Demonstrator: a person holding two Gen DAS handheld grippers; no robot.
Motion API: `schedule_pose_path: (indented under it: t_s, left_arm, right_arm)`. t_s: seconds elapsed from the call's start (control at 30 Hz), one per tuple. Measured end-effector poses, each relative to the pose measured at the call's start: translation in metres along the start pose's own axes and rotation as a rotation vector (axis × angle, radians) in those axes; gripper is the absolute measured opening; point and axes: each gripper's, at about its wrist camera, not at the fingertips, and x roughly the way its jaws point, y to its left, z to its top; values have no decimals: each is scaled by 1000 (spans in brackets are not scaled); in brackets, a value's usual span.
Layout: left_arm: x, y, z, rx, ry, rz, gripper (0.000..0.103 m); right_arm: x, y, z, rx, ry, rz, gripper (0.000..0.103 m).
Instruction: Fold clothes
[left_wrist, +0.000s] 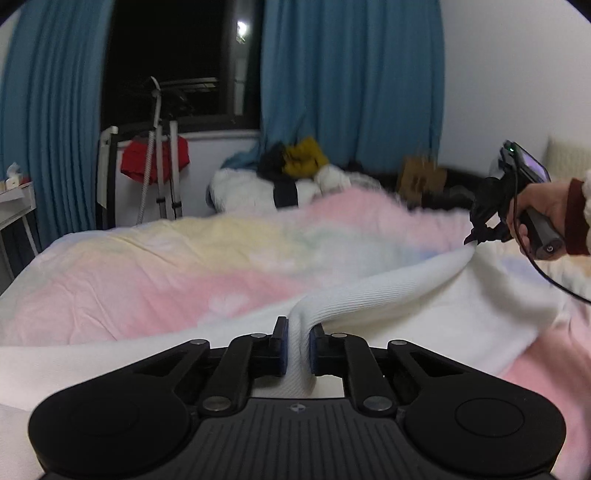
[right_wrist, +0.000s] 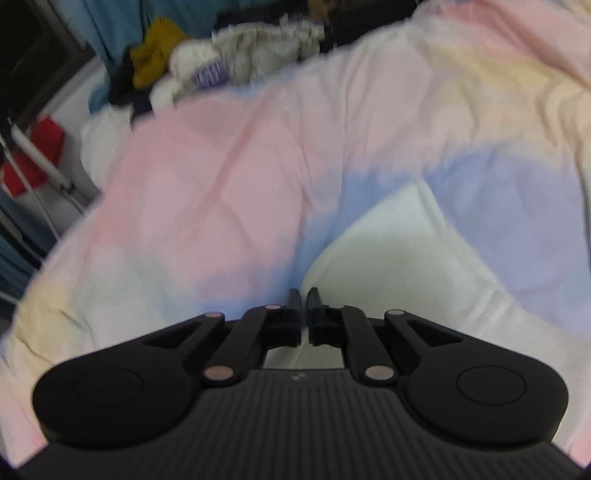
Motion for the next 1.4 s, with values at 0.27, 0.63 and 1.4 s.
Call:
schedule_pose_path:
  t_s: [0.27, 0.63, 1.4]
  left_arm:
    - [-50, 25, 29, -107, -190, 31, 11]
    - [-27, -26, -13, 189, 55, -53, 12]
    - [-21, -46, -39, 196, 199, -81, 16]
  right_arm:
    - [-165, 92, 54, -46, -309, 491, 5]
    - [-120, -68, -38, 199, -301, 287, 5]
    - [-124, -182, -95, 388, -350, 223, 8]
